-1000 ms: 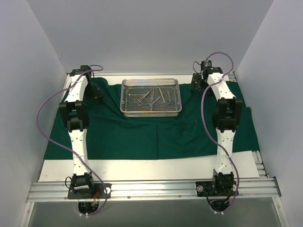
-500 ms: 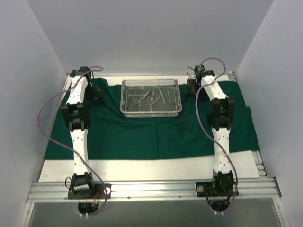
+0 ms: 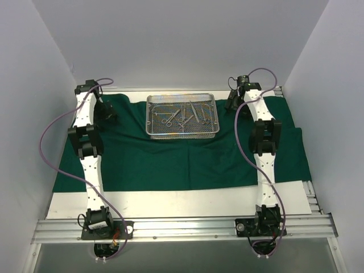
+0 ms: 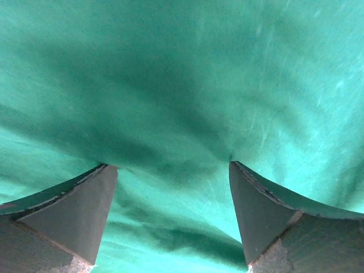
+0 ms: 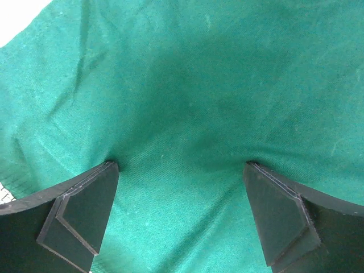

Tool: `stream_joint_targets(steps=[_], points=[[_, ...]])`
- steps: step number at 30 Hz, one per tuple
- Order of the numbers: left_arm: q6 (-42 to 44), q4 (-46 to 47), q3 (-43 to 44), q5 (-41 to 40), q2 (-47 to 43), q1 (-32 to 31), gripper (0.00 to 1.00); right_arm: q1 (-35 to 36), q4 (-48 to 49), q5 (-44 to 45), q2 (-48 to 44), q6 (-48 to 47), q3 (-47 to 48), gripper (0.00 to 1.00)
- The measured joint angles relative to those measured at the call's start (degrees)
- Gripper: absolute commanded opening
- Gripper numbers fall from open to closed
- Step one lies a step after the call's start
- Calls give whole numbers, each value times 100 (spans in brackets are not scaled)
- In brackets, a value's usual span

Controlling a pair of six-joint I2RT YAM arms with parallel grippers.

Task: Open and lay out the surgical kit
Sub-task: Smooth out the surgical kit at the center of the board.

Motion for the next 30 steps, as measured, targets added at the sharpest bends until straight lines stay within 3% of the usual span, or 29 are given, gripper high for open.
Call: stream_joint_targets(steps=[7,9,13,18,24,30], points=[[-52,404,-734,-26,-702,105,97,-39,-24,-247,-57,-35,74,100],[-55,498,-1115,-37,-1174,114,94,-37,-22,-238,-223,-59,-50,100],[42,531,-1755,-87,-2216,76,94,-13,-87,-122,-1360,-114,-1145,100],[243,573,-2691,-372,-3335,-190,94,282,26,61,-3547,-168,-3047,100],[227,833,-4730,-61,-4658,-446,94,1797,402,-70,-5488,2,-5302,99],[57,866,-5515,0,-5552,-669,94,2879,737,-236,-6111,540,-7018,92]])
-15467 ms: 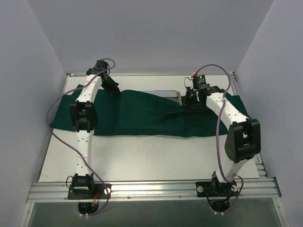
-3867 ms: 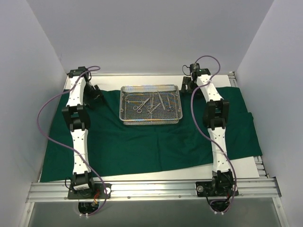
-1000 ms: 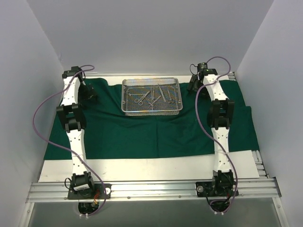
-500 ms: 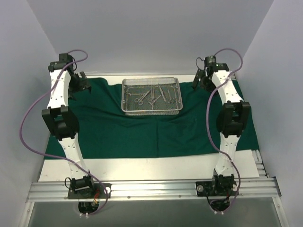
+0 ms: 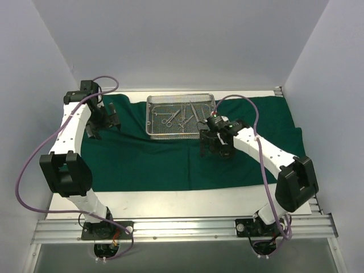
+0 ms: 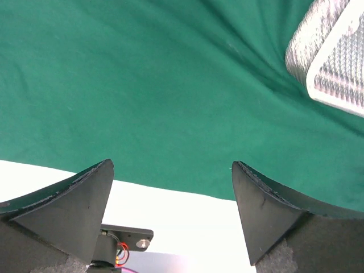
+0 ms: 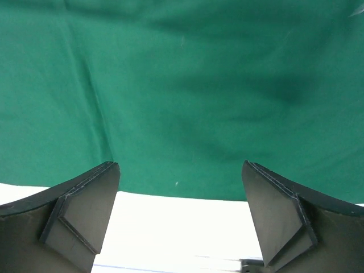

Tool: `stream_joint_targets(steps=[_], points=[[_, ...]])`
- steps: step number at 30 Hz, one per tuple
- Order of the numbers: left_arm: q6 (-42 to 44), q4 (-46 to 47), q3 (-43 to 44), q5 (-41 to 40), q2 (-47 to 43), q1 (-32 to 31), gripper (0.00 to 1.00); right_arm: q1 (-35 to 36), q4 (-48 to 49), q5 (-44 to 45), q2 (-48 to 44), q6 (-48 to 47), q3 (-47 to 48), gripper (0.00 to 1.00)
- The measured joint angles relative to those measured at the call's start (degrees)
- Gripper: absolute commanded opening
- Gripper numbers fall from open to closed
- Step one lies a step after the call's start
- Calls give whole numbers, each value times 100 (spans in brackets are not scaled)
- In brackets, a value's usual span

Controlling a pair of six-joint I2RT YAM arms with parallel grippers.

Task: Open and lay out the surgical kit
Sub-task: Smooth out the surgical kit at the center of the board.

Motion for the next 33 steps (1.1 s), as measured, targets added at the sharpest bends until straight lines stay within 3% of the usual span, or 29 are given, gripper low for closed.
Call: stream_joint_targets(steps=[6,16,26,33], points=[[-74,42,-509,66,-610,-332,96,616,470,48,24,409,-938,91],[-164,28,-796,66,-925,-415,96,1106,1405,385,949,586,-1239,88],[-170,55,-1196,63,-1014,-420,96,1937,1847,645,166,831,-2186,88],[-179,68,-1360,-31,-1019,-420,96,2297,938,72,-828,1147,-2793,92]])
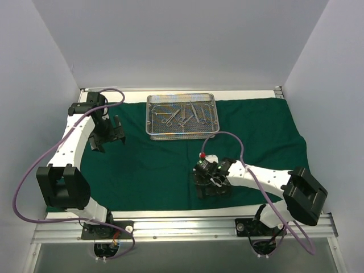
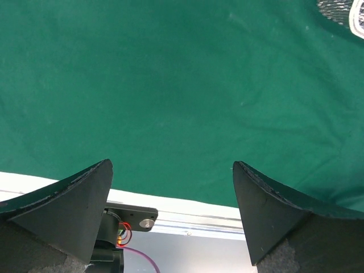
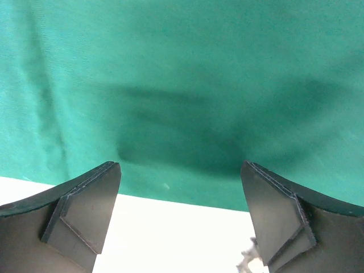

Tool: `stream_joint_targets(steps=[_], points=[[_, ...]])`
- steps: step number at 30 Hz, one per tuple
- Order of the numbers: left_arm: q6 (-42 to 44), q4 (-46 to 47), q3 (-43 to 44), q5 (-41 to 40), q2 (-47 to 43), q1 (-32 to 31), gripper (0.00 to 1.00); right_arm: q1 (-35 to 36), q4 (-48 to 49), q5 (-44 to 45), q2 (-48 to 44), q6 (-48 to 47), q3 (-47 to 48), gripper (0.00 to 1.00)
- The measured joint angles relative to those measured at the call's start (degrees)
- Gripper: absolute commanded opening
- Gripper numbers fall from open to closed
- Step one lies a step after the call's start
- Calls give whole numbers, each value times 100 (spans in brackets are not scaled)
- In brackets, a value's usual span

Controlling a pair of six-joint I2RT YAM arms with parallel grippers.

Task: Open and lay out the surgical kit
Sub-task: Smooth out the surgical kit at the center of the board.

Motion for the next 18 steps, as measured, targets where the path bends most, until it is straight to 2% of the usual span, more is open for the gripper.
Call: stream_joint_targets(steps=[2,5,11,18], points=[[-13,2,-44,-46,0,0,96,-33,-428,44,-85,-31,221,92],[-31,9,-55,-87,0,0,96,-111,-732,140,162,-186,1086,93],[-66,39,-17,-192,138,0,95,-149,-326,260,1547,-417,2800,93],[-157,61,275,-485,1108,7,95,-144,26,42,2509,-511,2935,91]])
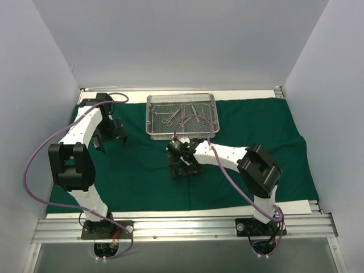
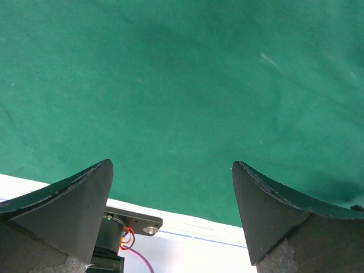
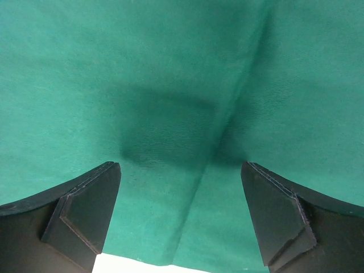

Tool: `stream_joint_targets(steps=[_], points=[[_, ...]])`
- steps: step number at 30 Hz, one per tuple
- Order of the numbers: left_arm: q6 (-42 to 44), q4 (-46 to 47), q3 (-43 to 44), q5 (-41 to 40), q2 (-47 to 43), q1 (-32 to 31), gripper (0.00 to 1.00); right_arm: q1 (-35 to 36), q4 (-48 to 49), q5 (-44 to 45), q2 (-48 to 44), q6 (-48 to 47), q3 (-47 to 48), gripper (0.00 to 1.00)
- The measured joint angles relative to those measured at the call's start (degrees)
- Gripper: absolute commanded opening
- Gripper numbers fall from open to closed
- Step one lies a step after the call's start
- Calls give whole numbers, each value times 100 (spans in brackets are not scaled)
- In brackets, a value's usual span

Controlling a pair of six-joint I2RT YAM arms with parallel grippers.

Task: Open and lay out the surgical kit
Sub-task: Smooth out the surgical kit at the center of the board.

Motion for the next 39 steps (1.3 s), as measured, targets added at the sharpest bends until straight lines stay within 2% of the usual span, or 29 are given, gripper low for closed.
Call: stream_joint_targets(steps=[6,11,17,21,24,27,32,39], points=[[4,111,120,-166,627,107,95,188,144,-203,212,-109,-81,91],[79,229,334,-243,1032,376,95,461,9,-190,420,-212,229,94],[212,264,544,-295,1211,535,95,210,-61,-205,256,-151,146,100],[302,319,527,-144,1207,511,95,-656,-238,-72,-352,-203,-28,100],[350,452,407,28,1154,503,95,-1958,-297,4,-925,-450,-129,100],[398,507,332,151,1147,496,95,-3209,-369,240,-986,-734,114,99],[457,566,326,223,1174,490,95,-4345,-557,472,-157,-1012,1270,99],[472,557,717,162,1670,487,94,-5034,-688,789,1657,-1075,3073,100]])
